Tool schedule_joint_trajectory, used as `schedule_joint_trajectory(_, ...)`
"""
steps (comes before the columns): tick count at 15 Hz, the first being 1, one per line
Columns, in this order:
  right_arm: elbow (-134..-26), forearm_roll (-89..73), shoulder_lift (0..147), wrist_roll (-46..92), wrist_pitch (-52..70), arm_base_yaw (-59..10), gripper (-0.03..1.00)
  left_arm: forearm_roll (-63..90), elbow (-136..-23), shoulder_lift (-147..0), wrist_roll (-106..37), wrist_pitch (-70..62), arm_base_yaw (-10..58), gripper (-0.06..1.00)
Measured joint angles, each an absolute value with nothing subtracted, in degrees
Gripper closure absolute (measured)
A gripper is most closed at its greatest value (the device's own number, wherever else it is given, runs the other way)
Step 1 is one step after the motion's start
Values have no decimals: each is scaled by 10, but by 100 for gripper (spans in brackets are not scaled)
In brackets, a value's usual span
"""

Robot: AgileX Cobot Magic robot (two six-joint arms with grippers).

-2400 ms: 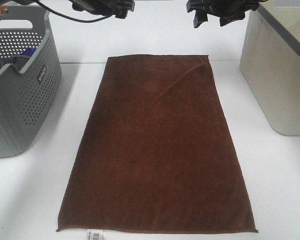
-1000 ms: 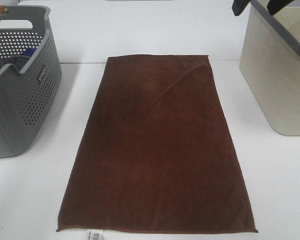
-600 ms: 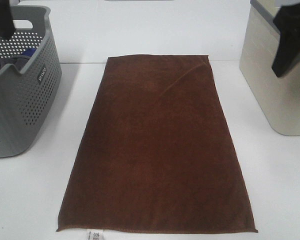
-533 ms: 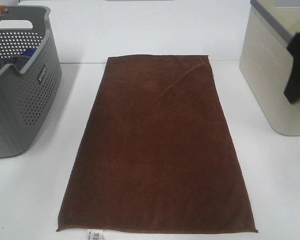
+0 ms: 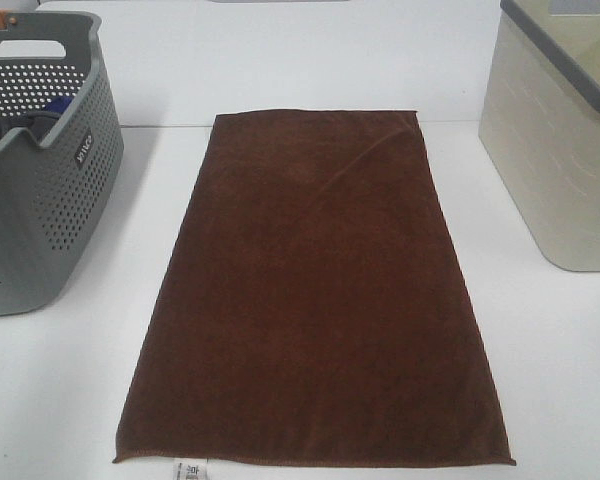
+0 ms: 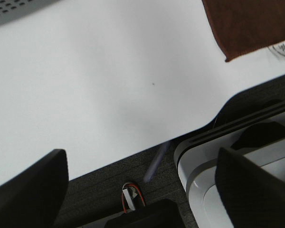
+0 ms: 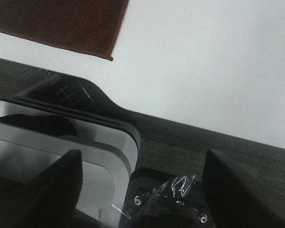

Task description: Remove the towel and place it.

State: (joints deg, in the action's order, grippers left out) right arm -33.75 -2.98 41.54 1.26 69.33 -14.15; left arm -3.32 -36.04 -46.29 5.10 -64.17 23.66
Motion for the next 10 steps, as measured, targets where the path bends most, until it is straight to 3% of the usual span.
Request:
schedule_joint_trajectory(6, -313, -30, 165, 18, 670, -142, 29, 35, -291, -274, -53, -610, 237, 14)
schedule_joint_trajectory(10, -289, -38, 81, 39, 616, -142, 29, 45, -287, -254, -78, -602, 237, 14)
